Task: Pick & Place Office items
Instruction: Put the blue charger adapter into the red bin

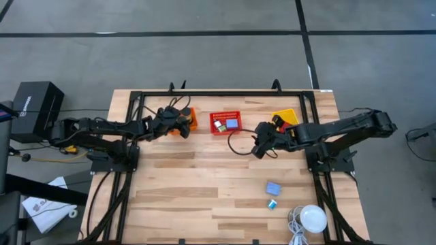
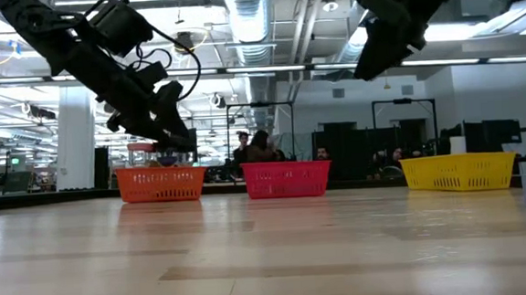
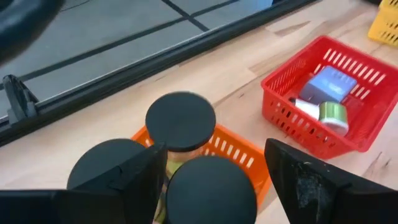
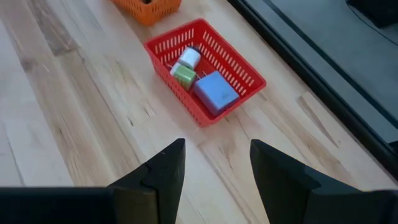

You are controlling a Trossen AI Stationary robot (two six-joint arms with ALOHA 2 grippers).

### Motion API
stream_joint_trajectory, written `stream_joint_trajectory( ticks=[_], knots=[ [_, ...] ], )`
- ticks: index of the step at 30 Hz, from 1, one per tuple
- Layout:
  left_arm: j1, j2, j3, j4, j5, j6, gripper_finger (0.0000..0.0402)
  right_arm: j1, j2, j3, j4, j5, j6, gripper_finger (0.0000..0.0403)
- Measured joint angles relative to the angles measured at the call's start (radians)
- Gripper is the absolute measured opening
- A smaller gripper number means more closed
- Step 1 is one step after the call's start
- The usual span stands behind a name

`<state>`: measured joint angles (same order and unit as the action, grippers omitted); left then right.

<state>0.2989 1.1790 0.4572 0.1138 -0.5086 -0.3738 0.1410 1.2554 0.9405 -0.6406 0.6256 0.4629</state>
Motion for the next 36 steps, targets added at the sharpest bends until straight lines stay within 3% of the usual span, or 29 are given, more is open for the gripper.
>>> stream_joint_trajectory(
  ticks=[8,12,16,22,26,31,36],
  knots=[
    [-0.011,-0.083,0.0,0.139,0.006,0.09,0.0252,0.003,-0.022,0.0,0.003,0.0,-0.027,0.0172],
    [-0.038,-0.161,0.001,0.203,0.113,0.132,0.0245,0.02,-0.021,0.0,0.002,-0.052,-0.029,0.0172],
    [-0.079,-0.202,0.002,0.227,0.197,0.141,0.0237,0.047,-0.021,0.0,-0.016,-0.233,-0.029,0.0172],
    [-0.104,-0.206,0.002,0.227,0.2,0.142,0.0225,0.107,-0.021,0.0,-0.054,-0.473,0.014,0.0172],
    [-0.103,-0.206,0.002,0.227,0.2,0.142,0.0219,0.16,-0.021,0.0,-0.288,-0.605,0.019,0.0172],
    [-0.103,-0.206,0.002,0.227,0.2,0.142,0.0214,0.233,-0.021,0.0,-0.571,-0.515,0.265,0.0172],
    [-0.103,-0.206,0.002,0.227,0.2,0.142,0.0213,0.314,-0.032,0.0,-0.587,-0.415,0.444,0.0172]
  ],
)
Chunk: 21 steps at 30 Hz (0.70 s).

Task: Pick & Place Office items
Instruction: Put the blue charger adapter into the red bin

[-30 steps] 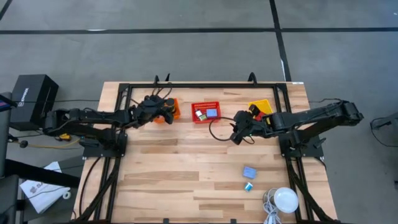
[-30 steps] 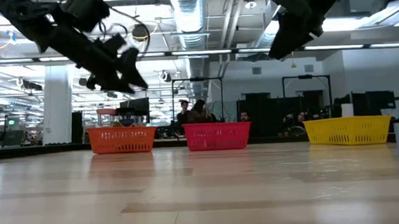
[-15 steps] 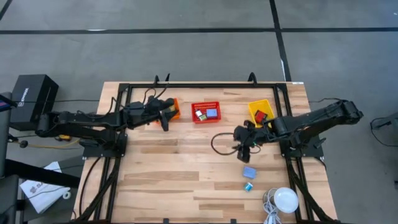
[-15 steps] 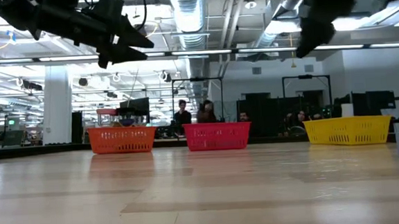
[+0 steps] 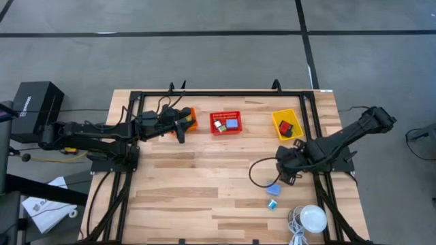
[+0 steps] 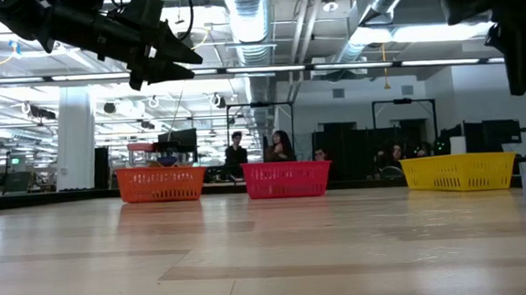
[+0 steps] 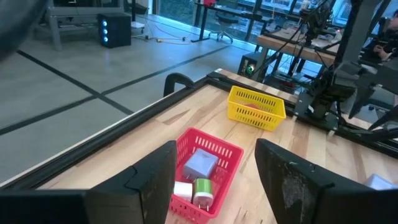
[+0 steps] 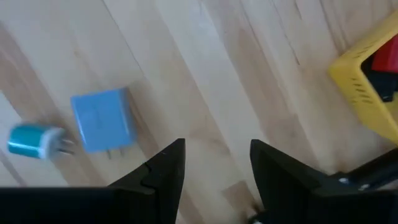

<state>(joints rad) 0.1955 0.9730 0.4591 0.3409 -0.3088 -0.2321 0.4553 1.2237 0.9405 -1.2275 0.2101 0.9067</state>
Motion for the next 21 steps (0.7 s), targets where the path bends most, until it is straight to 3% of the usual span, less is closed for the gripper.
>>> stream_joint_trajectory(
  ticks=[5,11,15,21],
  knots=[
    [0.0,0.0,0.0,0.004,-0.001,0.0,0.0211,0.004,0.023,0.0,0.055,-0.02,0.11,0.0172],
    [0.0,0.0,0.0,0.029,-0.001,0.0,0.021,-0.027,0.047,0.0,0.066,-0.161,0.222,0.0172],
    [0.002,0.0,-0.001,0.059,-0.001,0.0,0.0209,-0.025,0.062,0.0,0.073,-0.166,0.15,0.0173],
    [0.002,0.0,-0.001,0.097,-0.001,0.0,0.0209,-0.021,0.115,0.0,0.159,-0.192,-0.111,0.0187]
  ],
)
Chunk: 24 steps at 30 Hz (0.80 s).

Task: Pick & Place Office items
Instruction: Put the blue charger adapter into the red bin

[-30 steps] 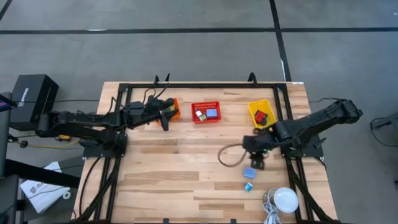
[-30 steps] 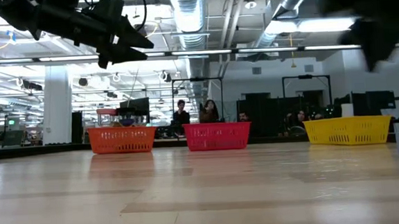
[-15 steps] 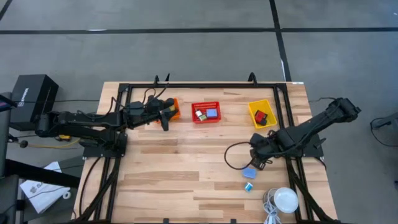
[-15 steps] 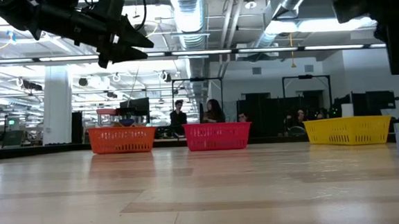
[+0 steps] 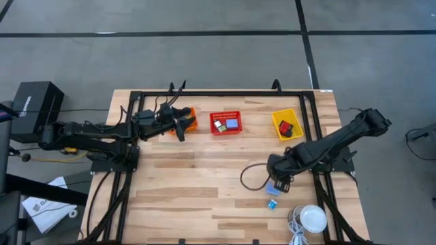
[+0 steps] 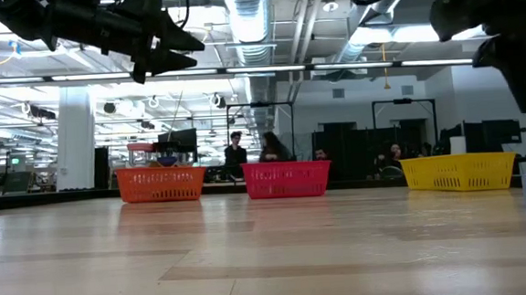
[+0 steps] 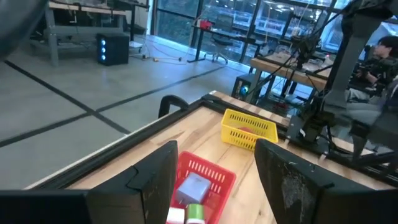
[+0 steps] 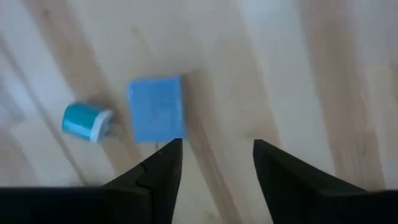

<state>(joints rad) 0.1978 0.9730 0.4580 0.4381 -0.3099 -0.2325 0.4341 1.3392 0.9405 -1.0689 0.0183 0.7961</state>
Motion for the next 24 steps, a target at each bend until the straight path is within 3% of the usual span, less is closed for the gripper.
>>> stream_joint_trajectory(
  ticks=[9,16,24],
  knots=[
    [0.0,0.0,0.0,0.014,0.0,0.05,0.0209,0.001,0.143,0.027,0.032,-0.103,-0.266,0.025],
    [0.0,0.0,0.0,0.015,0.0,0.052,0.0209,0.043,0.24,0.189,0.04,-0.148,-0.45,0.0255],
    [0.0,0.0,0.0,0.03,0.0,0.052,0.0209,0.143,0.306,0.253,0.158,-0.159,-0.482,0.0255]
  ],
)
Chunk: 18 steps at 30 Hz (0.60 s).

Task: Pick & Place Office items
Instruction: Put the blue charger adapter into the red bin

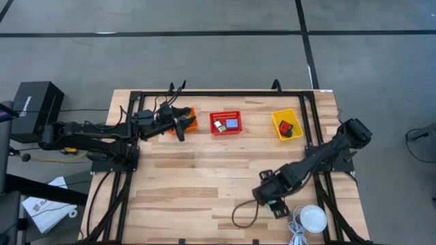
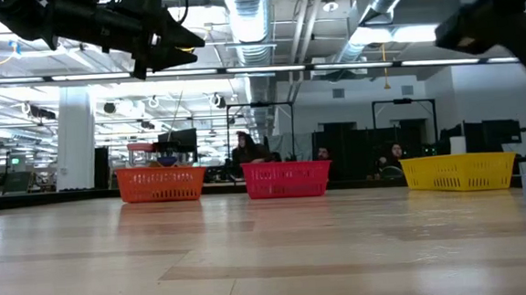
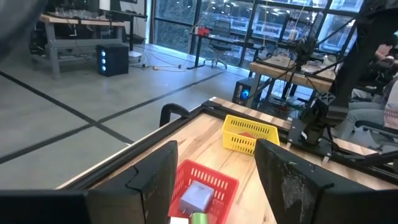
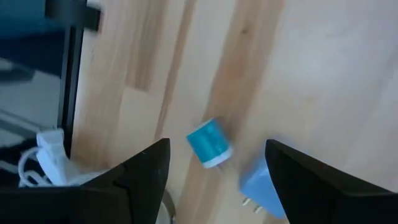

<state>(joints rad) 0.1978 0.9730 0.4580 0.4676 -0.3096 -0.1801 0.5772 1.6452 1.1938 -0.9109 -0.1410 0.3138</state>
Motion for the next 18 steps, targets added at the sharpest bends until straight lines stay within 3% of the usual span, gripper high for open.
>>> stream_joint_trajectory(
  ticks=[10,18],
  knots=[
    [0.0,0.0,0.0,0.006,0.0,-0.048,0.0209,0.135,0.162,-0.001,-0.001,0.018,-0.088,0.0255],
    [0.0,0.0,0.0,0.006,0.0,-0.088,0.0209,0.186,0.27,0.064,-0.094,0.198,-0.241,0.0255]
  ],
)
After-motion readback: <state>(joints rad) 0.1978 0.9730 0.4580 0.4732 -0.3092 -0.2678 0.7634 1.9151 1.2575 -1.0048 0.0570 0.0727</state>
